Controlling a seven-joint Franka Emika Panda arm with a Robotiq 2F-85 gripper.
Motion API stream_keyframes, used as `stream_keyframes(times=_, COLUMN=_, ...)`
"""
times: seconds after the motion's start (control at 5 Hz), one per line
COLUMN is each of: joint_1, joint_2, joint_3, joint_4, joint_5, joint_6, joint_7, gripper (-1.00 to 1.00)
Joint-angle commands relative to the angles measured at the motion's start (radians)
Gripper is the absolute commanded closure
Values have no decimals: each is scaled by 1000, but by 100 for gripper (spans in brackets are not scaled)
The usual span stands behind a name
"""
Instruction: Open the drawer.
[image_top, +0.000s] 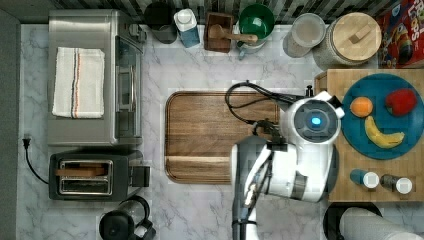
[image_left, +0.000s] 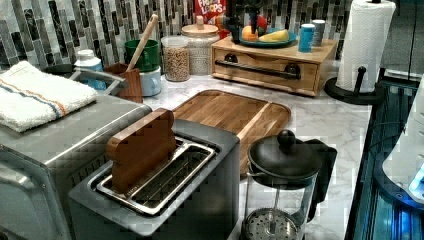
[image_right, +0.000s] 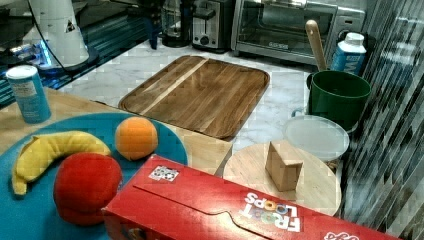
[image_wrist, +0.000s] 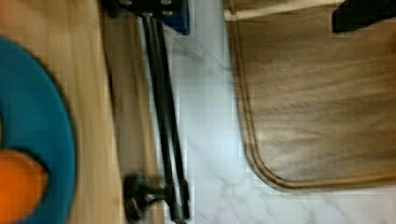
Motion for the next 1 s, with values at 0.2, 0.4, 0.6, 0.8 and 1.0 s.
stream_keyframes(times=0.2, joint_1=-12, joint_2=57, joint_3=-27, joint_4=43, joint_5=-12, joint_6=78, joint_7=-164, gripper=-100)
stream_keyframes(times=0.4, joint_1=-11, joint_2=85, joint_3=-42, joint_4=42, joint_5=-33, joint_6=113, joint_7=-174, gripper=-100)
stream_keyframes(times=0.6, joint_1=-20, joint_2=113, joint_3=-53, joint_4=35, joint_5=-17, joint_6=168, joint_7=-187, gripper=-100)
stream_keyframes(times=0.8, joint_1=-34, joint_2=132, joint_3=-65, joint_4=23, joint_5=-19, joint_6=221, joint_7=-216, gripper=-100)
stream_keyframes(times=1.0, joint_1=-53, joint_2=159, joint_3=-74, joint_4=22, joint_5=-1, joint_6=260, joint_7=-266, gripper=-100)
